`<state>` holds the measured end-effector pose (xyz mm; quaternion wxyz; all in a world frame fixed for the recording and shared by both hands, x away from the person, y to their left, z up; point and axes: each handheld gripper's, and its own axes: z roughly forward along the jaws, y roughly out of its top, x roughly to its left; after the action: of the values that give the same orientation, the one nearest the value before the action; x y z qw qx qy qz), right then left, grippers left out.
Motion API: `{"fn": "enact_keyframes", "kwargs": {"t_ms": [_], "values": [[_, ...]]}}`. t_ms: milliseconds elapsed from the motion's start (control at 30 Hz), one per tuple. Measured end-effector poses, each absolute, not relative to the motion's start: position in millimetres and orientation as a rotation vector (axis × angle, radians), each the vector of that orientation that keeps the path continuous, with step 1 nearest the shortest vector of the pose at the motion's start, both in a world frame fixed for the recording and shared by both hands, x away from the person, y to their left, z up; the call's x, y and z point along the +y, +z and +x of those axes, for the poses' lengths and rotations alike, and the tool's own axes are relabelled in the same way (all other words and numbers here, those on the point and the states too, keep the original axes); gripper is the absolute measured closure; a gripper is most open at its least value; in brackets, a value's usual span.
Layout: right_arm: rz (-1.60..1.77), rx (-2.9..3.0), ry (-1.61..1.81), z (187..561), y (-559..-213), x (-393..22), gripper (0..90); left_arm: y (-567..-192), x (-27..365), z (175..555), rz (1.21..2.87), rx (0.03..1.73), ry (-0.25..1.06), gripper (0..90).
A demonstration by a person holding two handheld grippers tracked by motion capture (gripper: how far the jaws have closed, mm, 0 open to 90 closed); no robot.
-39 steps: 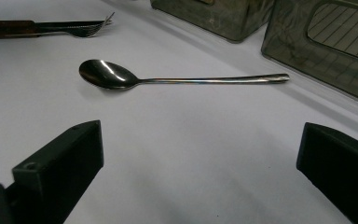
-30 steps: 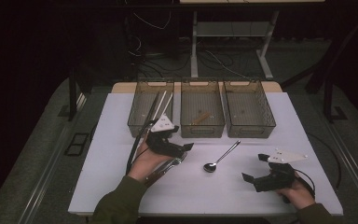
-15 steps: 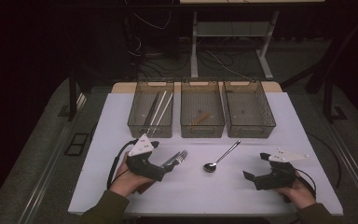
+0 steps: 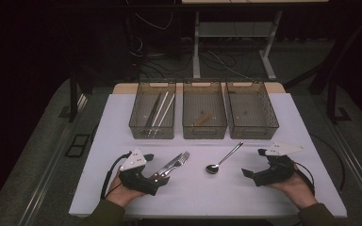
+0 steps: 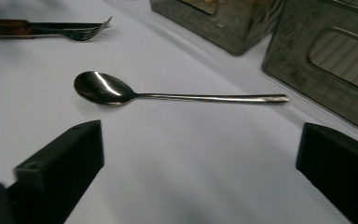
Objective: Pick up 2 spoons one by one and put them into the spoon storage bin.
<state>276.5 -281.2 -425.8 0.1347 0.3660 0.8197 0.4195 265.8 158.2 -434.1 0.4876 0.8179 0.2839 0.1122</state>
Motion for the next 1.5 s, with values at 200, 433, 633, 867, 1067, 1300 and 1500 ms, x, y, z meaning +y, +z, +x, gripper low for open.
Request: {"fn": "enact_keyframes", "kwargs": {"t_ms": [200,433,633,867,1067,1300,1500], "values": [[1.01,2.434,1.226,295.2,-422.2,-267.4,31.5,-436.6,154.4,266.7,2.034,0.676,0.261,0.0],[0.997,2.522,1.215,318.2,-424.3,-247.0,62.0,-436.6,156.2,268.5,2.018,0.69,0.248,0.0],[0.986,2.557,1.159,332.5,-429.0,-231.9,81.4,-436.3,156.2,268.5,2.028,0.699,0.243,0.0],[0.961,2.613,1.101,344.1,-434.3,-219.8,90.0,-435.4,155.5,269.1,2.03,0.724,0.209,0.0],[0.953,2.638,1.074,348.4,-440.5,-212.9,90.0,-435.1,153.2,266.9,2.035,0.703,0.227,0.0],[0.944,2.665,1.022,348.6,-445.4,-210.0,90.0,-434.6,154.0,267.4,2.036,0.703,0.227,0.0],[0.944,2.68,0.999,347.0,-444.1,-211.2,90.0,-433.6,154.7,267.5,2.025,0.706,0.221,0.0]]}}
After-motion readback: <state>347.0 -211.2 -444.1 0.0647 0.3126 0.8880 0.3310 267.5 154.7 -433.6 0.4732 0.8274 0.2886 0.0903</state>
